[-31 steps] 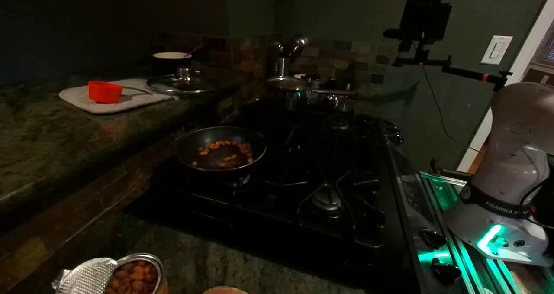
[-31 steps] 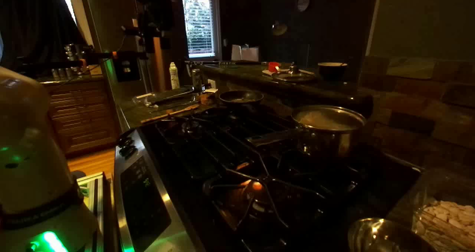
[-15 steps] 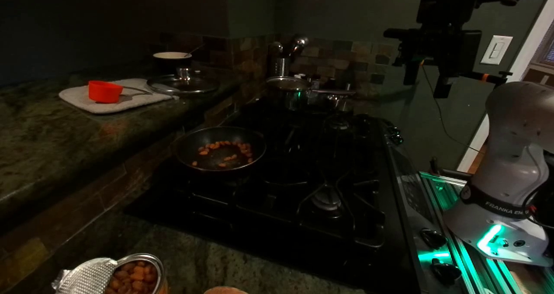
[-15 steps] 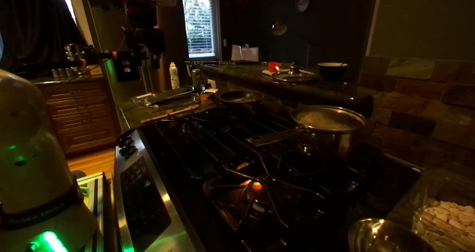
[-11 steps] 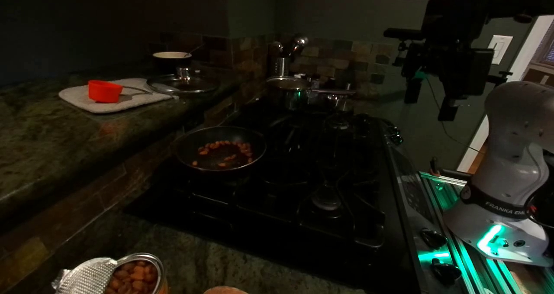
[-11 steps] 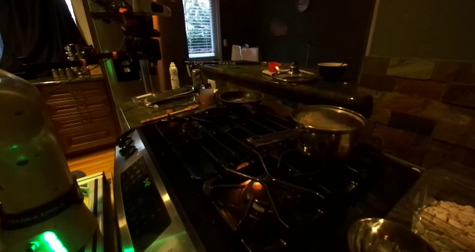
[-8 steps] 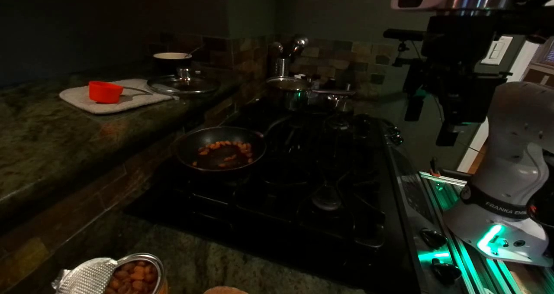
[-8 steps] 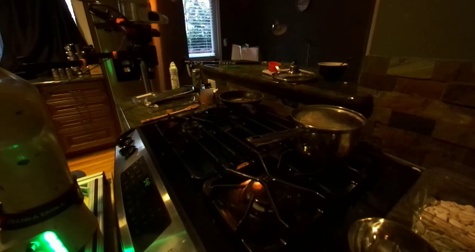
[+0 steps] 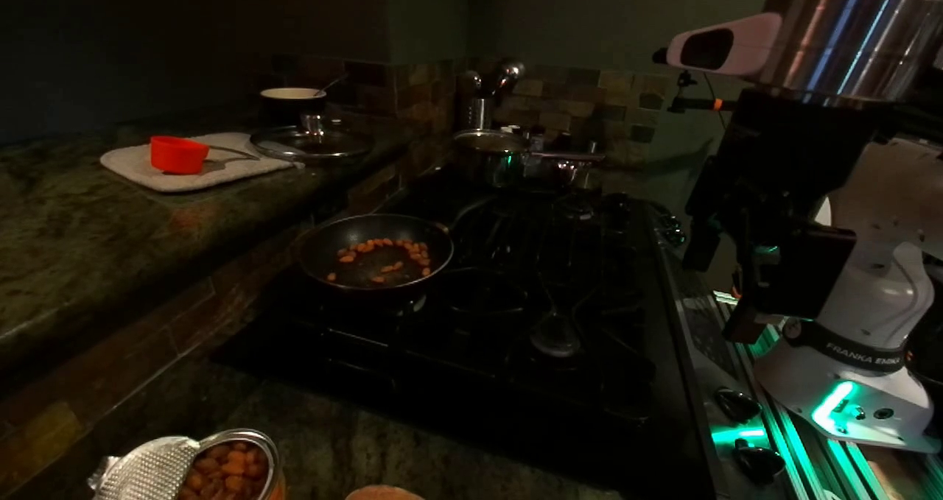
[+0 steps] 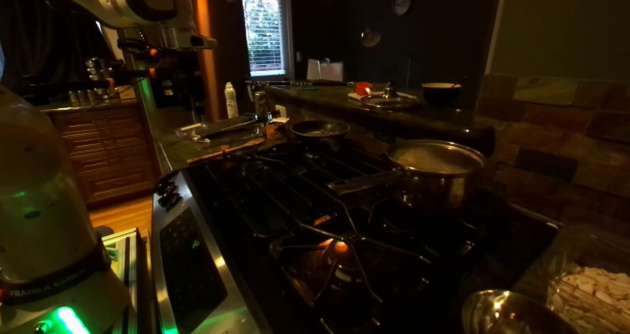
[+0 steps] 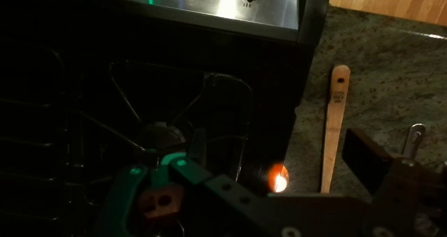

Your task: Use the spoon to stir the contents in the pan

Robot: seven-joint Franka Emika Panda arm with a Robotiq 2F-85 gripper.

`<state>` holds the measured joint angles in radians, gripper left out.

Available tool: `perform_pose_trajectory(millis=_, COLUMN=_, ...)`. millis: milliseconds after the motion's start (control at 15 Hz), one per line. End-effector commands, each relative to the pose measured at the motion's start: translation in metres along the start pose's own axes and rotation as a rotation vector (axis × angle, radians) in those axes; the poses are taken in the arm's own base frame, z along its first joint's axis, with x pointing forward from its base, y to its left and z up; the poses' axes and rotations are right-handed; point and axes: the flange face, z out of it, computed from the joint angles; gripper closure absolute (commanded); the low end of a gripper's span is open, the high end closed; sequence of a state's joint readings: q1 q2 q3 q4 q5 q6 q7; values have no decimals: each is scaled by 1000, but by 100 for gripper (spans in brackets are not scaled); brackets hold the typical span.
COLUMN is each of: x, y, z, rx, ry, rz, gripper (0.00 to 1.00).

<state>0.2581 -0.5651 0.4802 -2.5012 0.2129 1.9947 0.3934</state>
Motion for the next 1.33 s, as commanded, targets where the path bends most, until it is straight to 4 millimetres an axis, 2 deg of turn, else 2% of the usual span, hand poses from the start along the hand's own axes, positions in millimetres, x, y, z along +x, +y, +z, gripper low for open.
perform_pose_trajectory(millis=0, x=1, y=2, z=-2, rx=3, ry=2, rz=4, gripper=0)
perform_pose_trajectory(millis=333, x=4, y=3, z=-2, rx=22, ry=8, rz=31, gripper=0)
perform_pose_trajectory(millis=600, x=17, y=-27, z=10, rx=61, ry=31, rz=-1, gripper=0)
perform_pose_trajectory(millis=867, x=31, y=-60, z=37, rx=80, ry=35, rz=-18, gripper=0)
perform_pose_trajectory(millis=1267, x=60, y=-87, z=83, rx=131, ry=55, rz=45, gripper=0)
